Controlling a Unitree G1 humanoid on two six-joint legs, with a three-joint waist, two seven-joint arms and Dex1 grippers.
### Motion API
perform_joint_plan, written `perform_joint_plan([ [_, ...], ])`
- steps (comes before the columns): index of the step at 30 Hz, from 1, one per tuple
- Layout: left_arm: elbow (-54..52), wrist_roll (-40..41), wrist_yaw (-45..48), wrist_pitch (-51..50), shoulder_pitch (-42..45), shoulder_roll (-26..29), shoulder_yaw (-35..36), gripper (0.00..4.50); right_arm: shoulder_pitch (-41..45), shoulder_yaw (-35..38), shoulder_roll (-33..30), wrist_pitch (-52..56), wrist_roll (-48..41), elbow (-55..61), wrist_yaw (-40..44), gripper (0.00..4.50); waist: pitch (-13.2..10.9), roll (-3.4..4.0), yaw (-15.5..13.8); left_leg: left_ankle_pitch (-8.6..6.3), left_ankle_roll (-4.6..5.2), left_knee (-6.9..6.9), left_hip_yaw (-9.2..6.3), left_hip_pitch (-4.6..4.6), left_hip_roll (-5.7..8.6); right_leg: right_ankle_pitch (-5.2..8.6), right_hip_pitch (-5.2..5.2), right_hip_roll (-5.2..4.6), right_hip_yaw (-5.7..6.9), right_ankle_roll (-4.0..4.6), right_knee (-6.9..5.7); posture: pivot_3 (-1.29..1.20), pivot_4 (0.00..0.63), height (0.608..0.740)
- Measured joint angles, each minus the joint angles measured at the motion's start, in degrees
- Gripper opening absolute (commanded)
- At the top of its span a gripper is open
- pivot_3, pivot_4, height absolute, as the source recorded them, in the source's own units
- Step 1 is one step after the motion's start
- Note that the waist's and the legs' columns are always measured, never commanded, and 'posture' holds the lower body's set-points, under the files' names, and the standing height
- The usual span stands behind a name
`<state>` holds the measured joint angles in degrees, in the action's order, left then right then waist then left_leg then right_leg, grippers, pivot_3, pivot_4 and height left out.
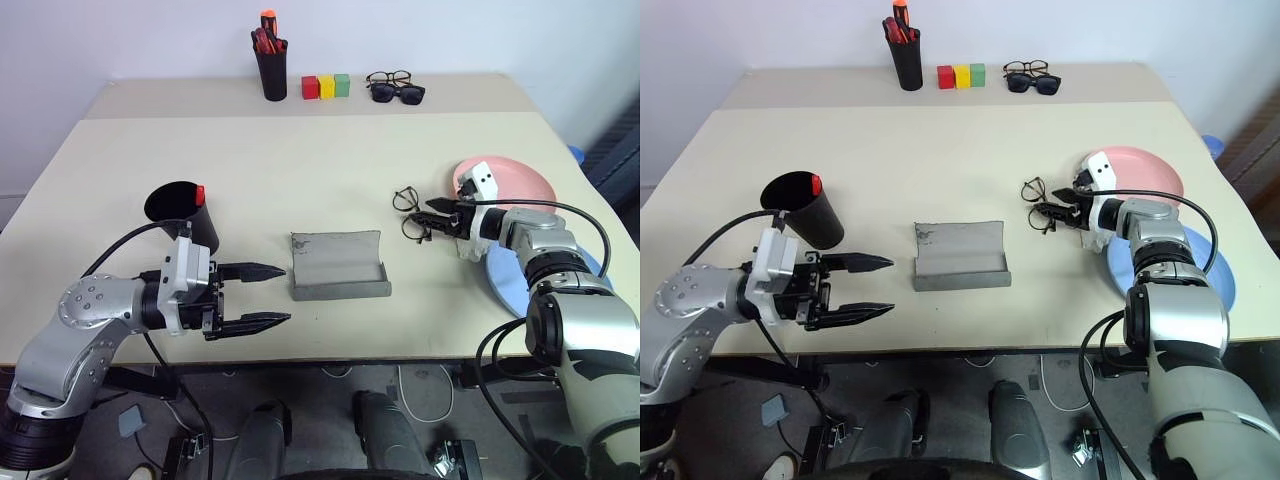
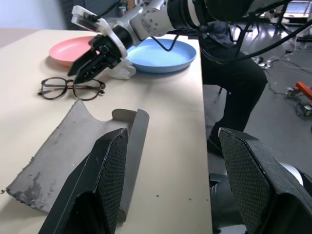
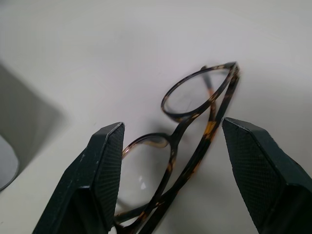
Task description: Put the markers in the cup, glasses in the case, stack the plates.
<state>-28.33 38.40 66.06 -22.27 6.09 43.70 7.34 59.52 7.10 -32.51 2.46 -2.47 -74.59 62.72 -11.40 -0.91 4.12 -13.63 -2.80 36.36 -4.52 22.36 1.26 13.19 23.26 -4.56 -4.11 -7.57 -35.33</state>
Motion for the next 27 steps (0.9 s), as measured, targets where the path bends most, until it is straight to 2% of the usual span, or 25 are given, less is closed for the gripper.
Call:
perform_joint_plan([
  [3,-0.1,0.5,-0.4,0.0,0.3,0.0,0.0,3.01,0.0,0.0,0.3,0.2,0.1,0.0,0.0,3.23,0.0,0.00,0.0,0.00,0.00,-0.01,0.00,0.00,0.00,0.00,0.00,0.00,0.00,0.00,0.00,0.00,0.150,0.740],
  [6,-0.4,0.7,-1.0,-0.3,0.3,0.0,0.0,3.05,0.0,0.0,0.6,0.5,0.2,0.0,-0.4,2.45,0.0,0.00,0.0,0.00,0.00,-0.02,0.00,0.00,0.00,0.00,0.01,0.00,0.00,0.00,0.00,0.00,0.150,0.740],
  [9,-0.8,0.9,-1.6,-0.8,0.3,0.0,0.0,3.05,0.0,0.0,1.1,0.5,0.3,0.0,-0.9,0.90,0.0,0.00,0.0,0.00,0.00,-0.02,0.00,0.00,0.00,0.00,0.01,0.00,0.00,0.00,0.01,0.00,0.150,0.740],
  [11,-1.0,0.9,-1.9,-0.9,0.3,0.0,0.0,3.05,0.0,0.2,1.4,0.5,0.2,0.0,-1.1,0.04,0.0,0.00,0.0,0.00,0.00,-0.02,0.00,0.00,0.00,0.00,0.01,0.00,0.00,0.00,0.01,0.00,0.150,0.740],
  [25,-1.1,0.8,-2.5,-0.6,-0.6,-0.2,0.0,3.05,0.0,0.5,1.6,1.3,-0.1,0.0,-0.5,0.04,0.0,-0.01,0.0,0.00,0.00,-0.01,0.00,-0.02,0.00,0.00,-0.01,0.01,0.00,0.01,0.00,0.00,0.150,0.740],
  [27,-1.1,0.8,-2.5,-0.1,-0.7,-0.3,0.0,3.05,0.0,0.7,1.5,2.1,-0.1,0.0,0.3,0.57,0.0,-0.01,0.0,0.00,0.00,-0.02,0.00,-0.02,0.00,0.00,-0.01,0.01,0.00,0.01,0.00,0.00,0.150,0.740],
])
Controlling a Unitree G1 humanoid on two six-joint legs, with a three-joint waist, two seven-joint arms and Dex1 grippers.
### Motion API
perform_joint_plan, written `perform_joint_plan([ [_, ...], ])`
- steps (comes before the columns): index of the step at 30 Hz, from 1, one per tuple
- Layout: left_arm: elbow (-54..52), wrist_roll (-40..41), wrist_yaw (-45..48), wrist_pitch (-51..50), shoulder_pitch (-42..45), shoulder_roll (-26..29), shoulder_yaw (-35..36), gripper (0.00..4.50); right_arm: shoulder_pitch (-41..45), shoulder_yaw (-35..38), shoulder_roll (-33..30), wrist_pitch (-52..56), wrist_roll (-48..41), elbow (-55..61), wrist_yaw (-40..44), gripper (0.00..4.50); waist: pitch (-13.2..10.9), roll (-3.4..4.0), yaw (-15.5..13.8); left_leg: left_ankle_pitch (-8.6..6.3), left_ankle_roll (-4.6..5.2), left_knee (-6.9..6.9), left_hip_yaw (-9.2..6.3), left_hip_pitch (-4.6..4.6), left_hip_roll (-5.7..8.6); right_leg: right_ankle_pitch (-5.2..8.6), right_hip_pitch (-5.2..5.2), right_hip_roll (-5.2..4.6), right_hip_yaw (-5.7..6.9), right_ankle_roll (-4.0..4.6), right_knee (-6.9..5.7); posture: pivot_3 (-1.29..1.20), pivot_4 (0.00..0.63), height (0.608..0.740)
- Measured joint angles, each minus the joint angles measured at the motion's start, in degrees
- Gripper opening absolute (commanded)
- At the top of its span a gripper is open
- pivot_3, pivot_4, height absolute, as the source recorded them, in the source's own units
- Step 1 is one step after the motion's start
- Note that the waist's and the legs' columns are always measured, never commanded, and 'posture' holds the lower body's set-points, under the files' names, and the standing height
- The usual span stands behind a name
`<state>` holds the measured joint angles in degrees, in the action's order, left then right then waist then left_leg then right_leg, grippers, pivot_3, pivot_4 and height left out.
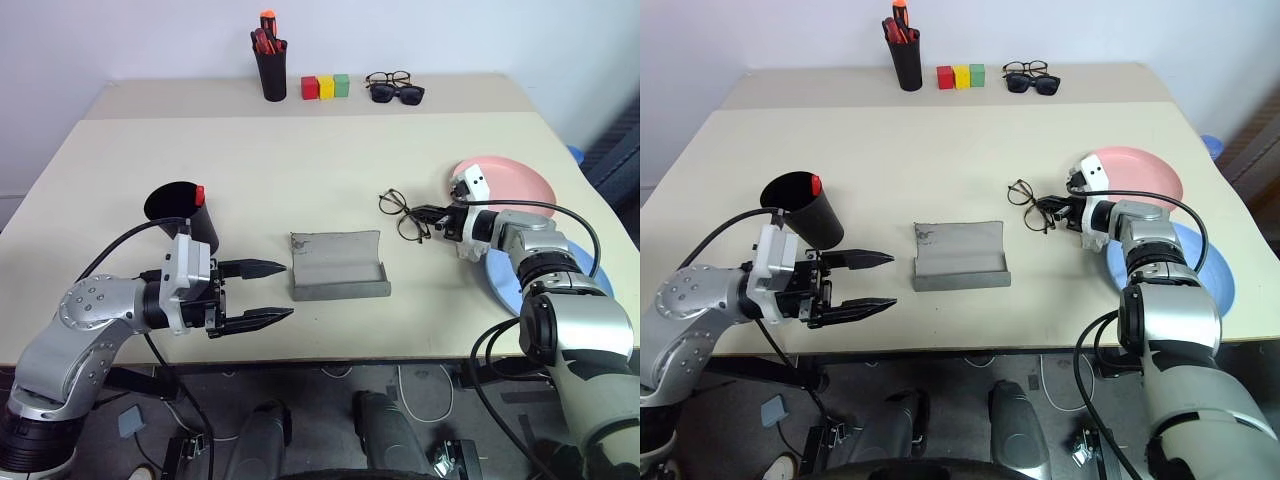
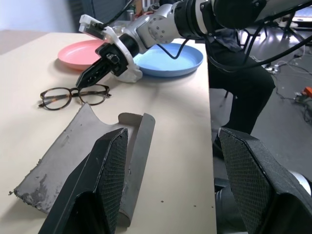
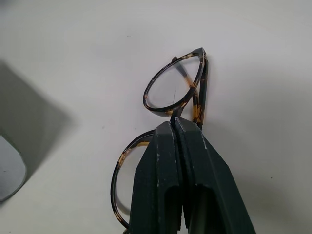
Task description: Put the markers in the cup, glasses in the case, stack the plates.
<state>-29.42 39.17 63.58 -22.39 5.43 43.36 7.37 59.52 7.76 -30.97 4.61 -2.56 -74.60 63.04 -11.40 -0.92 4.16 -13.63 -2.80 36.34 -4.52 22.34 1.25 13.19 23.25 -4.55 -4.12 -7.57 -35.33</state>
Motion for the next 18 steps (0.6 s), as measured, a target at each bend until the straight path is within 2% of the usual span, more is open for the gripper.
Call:
perform_joint_plan([
  [1,0.0,0.0,0.0,0.3,0.0,0.0,0.0,3.05,0.0,-0.1,0.0,0.3,0.0,0.0,0.6,0.82,0.0,0.00,0.0,0.00,0.00,0.00,0.00,0.00,0.00,0.00,0.00,0.00,0.00,0.00,0.00,0.00,0.150,0.740],
  [8,0.0,-0.2,0.0,0.4,0.0,-0.2,-0.1,3.05,-0.1,-0.5,0.1,1.2,0.1,0.0,2.3,4.26,0.0,0.02,0.0,0.00,0.00,-0.01,0.00,0.00,0.00,0.00,0.01,0.00,0.00,-0.01,0.00,0.00,0.150,0.740],
  [9,0.0,-0.2,0.0,0.4,0.0,-0.2,-0.2,3.05,-0.1,-0.5,0.1,1.2,0.1,0.0,2.2,4.45,0.0,0.02,0.0,0.00,0.00,-0.01,0.00,0.00,0.00,0.00,0.01,0.00,0.00,0.00,0.00,0.00,0.150,0.740],
  [18,0.0,-0.2,-0.1,0.4,-0.1,-0.2,-0.9,3.05,-0.5,-0.5,0.3,1.3,0.5,0.0,1.5,4.45,0.0,0.02,0.0,0.00,0.00,-0.01,0.00,0.00,0.00,0.00,0.01,0.00,0.00,-0.01,0.00,0.00,0.150,0.740],
])
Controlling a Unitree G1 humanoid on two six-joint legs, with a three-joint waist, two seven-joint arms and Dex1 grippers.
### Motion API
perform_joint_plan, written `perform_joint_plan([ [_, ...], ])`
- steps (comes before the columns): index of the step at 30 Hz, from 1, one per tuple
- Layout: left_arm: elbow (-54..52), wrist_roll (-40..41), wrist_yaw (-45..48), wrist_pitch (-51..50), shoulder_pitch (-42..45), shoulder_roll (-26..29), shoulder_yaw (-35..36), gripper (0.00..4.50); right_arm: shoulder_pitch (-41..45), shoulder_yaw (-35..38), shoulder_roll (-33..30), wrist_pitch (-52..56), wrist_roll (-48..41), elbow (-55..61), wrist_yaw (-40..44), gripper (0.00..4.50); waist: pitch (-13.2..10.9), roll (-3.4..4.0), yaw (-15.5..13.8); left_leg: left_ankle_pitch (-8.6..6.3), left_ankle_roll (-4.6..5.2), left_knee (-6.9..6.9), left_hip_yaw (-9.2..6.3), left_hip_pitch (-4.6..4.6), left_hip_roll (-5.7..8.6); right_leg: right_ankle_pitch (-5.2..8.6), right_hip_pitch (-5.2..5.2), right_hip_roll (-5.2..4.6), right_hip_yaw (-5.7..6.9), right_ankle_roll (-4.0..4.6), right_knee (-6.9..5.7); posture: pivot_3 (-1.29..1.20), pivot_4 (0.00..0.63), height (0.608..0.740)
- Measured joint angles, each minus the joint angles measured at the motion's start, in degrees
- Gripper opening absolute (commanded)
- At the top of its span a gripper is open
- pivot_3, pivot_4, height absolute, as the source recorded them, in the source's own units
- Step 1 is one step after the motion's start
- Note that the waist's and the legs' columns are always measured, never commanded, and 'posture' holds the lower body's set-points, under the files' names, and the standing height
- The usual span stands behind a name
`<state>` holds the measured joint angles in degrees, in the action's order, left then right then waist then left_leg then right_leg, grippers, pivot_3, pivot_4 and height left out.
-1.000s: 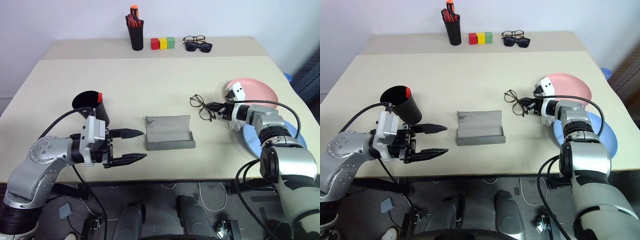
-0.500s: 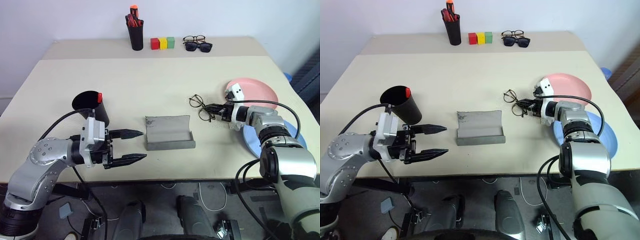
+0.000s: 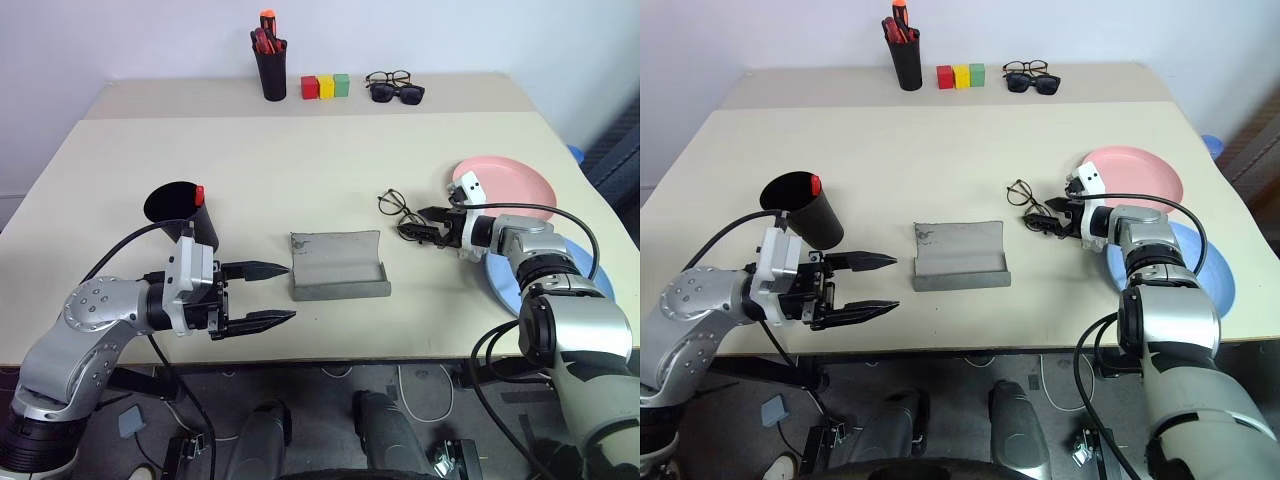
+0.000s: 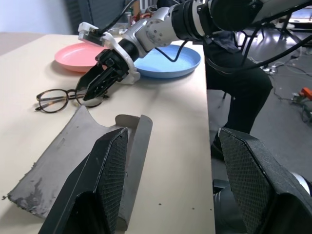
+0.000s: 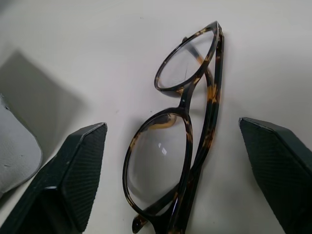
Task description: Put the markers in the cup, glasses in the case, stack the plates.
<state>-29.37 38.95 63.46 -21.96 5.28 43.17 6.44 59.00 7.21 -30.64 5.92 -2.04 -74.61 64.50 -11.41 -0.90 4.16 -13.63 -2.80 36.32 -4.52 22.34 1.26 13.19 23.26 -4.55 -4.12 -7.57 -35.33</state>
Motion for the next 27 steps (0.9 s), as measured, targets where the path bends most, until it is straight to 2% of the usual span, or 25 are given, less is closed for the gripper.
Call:
perform_joint_plan([
  [7,0.0,0.0,-0.9,0.0,-0.7,0.0,0.0,3.05,0.0,0.1,1.0,-0.1,0.1,0.0,0.0,4.45,0.0,0.00,0.0,0.00,0.00,0.00,0.00,0.00,0.00,0.00,0.00,0.00,0.00,0.00,0.00,0.00,0.150,0.740],
  [8,-0.1,0.0,-1.1,0.0,-0.8,0.0,0.0,3.05,0.0,0.1,1.1,-0.1,0.1,0.0,0.0,4.21,0.0,0.00,0.0,0.00,0.00,0.00,0.00,0.00,0.00,0.00,0.00,0.00,0.00,0.00,0.00,0.00,0.150,0.740],
  [10,-0.2,0.0,-1.4,0.0,-1.2,0.0,0.0,3.05,0.0,0.1,1.3,-0.1,0.1,0.0,-0.1,3.59,0.0,0.00,0.1,0.00,0.00,0.00,0.00,-0.01,0.00,0.00,0.00,0.00,0.00,0.00,0.00,0.00,0.150,0.740],
  [17,-0.7,0.0,-2.3,0.1,-2.4,0.0,0.0,3.05,0.4,0.6,2.6,-0.8,-0.6,0.2,0.5,0.12,0.0,-0.01,0.0,0.00,0.00,0.01,0.00,-0.03,0.00,0.00,-0.05,0.00,0.00,0.00,0.01,0.00,0.150,0.740],
  [20,-0.9,0.0,-2.4,0.3,-2.4,0.0,0.0,3.05,1.2,0.5,2.6,-1.2,-0.7,0.4,0.3,0.04,0.1,-0.08,-0.1,0.01,-0.01,0.06,-0.01,-0.29,0.00,-0.02,-0.37,0.00,0.01,0.09,0.07,0.00,0.150,0.740],
  [27,-0.9,-0.2,-2.7,0.6,-2.2,-0.6,-0.2,3.05,1.0,0.6,2.3,-1.4,-0.9,0.4,0.6,0.04,0.1,-0.08,-0.1,0.01,-0.02,-0.02,-0.02,-0.29,0.00,-0.01,-0.39,-0.01,0.01,0.08,0.13,0.00,0.150,0.740],
])
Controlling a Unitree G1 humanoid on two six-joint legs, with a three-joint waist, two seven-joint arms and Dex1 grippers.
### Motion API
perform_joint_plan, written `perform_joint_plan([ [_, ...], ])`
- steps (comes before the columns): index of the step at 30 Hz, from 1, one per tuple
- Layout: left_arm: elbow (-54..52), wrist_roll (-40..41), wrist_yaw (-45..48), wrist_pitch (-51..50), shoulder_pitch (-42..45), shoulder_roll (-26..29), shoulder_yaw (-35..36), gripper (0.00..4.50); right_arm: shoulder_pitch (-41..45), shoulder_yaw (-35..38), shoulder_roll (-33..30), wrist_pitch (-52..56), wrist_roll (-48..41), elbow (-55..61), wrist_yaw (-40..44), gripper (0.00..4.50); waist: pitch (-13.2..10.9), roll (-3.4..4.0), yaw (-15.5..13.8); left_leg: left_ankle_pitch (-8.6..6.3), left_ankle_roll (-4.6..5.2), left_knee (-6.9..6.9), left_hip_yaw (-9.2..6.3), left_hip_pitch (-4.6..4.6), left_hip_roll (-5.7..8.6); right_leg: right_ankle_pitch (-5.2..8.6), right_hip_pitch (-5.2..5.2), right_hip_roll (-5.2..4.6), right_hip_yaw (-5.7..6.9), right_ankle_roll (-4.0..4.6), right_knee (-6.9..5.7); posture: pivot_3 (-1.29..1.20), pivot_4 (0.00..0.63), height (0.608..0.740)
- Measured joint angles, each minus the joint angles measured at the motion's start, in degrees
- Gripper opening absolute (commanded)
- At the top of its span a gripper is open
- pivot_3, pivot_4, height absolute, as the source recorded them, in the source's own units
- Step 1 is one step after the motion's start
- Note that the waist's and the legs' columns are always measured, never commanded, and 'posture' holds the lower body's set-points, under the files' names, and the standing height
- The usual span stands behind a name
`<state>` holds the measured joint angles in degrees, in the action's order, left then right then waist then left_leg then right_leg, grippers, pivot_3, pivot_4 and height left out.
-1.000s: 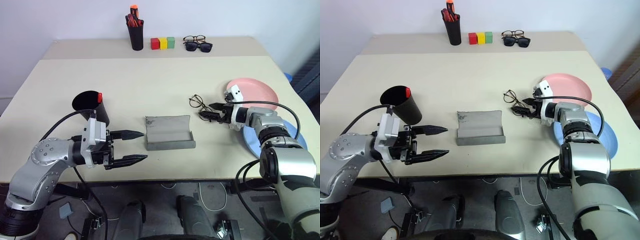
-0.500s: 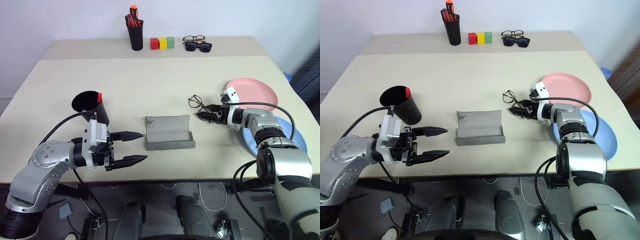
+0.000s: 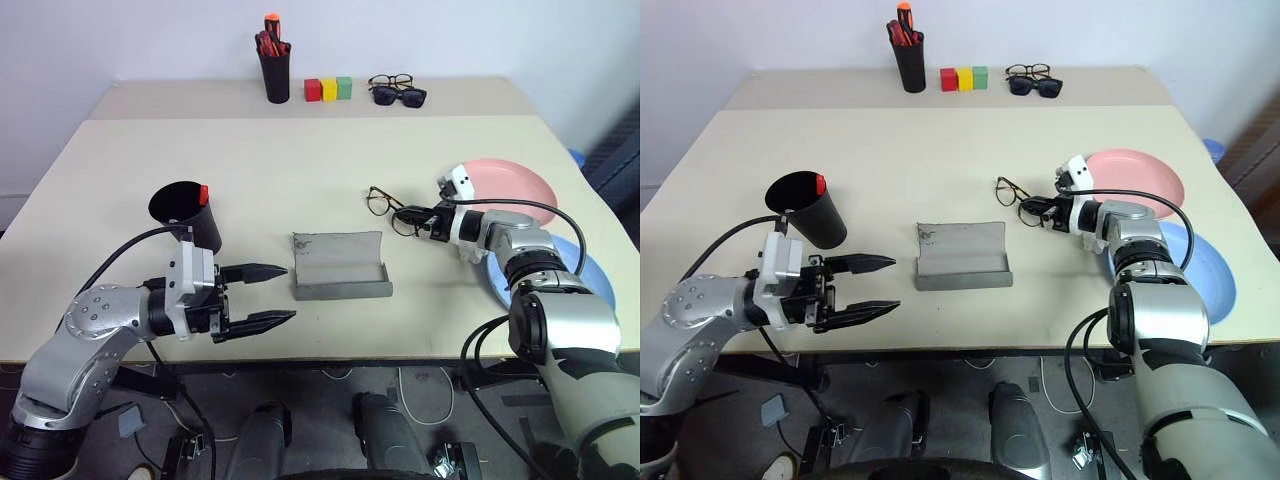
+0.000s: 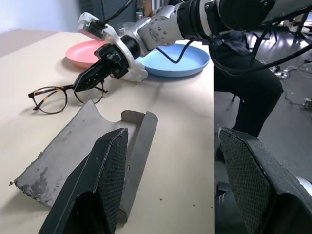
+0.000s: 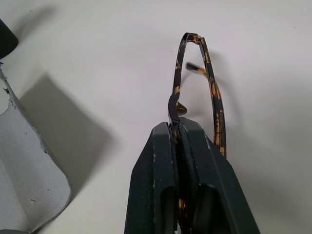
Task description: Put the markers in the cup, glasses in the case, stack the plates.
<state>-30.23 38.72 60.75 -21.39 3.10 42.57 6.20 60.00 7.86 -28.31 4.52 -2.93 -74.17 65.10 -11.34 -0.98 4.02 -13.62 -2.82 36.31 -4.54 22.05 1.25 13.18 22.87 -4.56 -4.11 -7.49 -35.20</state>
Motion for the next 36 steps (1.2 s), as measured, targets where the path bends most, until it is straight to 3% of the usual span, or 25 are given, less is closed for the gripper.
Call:
perform_joint_plan([
  [8,0.5,0.0,0.1,0.7,0.0,-0.4,-0.2,3.05,-1.0,0.7,-2.5,-2.9,-2.3,2.9,9.2,0.04,0.0,0.06,0.2,0.00,0.00,-0.05,0.04,0.17,-0.01,-0.01,0.22,0.00,-0.01,-0.02,0.01,0.00,0.150,0.740],
  [13,1.0,0.7,1.4,1.7,-0.8,-0.6,0.3,3.05,-4.4,0.9,-2.7,-1.1,-7.6,18.0,19.1,0.04,-0.1,0.15,0.1,0.00,0.00,-0.16,0.01,0.18,-0.10,-0.08,0.37,0.09,0.01,-0.17,-0.12,0.00,0.150,0.740],
  [17,1.7,3.7,4.4,0.6,-3.1,2.3,4.3,3.05,-11.3,-0.6,-3.4,6.3,-11.8,34.5,22.8,0.04,-0.1,0.16,-0.1,0.00,0.00,-0.14,-0.01,0.27,-0.09,0.00,0.43,0.06,0.01,-0.04,-0.10,0.00,0.150,0.740],
  [24,3.2,5.8,9.0,0.4,-7.5,6.0,10.4,3.05,-20.1,-4.3,-3.1,15.3,-16.5,52.3,21.8,0.04,-0.1,0.17,0.0,0.00,0.00,-0.12,0.04,0.28,-0.09,0.01,0.50,0.02,0.00,0.01,-0.08,0.00,0.150,0.740],
  [36,4.0,5.5,9.8,0.6,-8.2,6.4,11.5,3.05,-22.9,-11.9,2.6,13.2,-16.2,53.9,18.0,0.04,-0.1,0.16,-0.1,0.00,0.00,-0.14,0.04,0.33,-0.09,0.01,0.52,0.02,0.01,0.02,-0.05,0.00,0.150,0.740],
])
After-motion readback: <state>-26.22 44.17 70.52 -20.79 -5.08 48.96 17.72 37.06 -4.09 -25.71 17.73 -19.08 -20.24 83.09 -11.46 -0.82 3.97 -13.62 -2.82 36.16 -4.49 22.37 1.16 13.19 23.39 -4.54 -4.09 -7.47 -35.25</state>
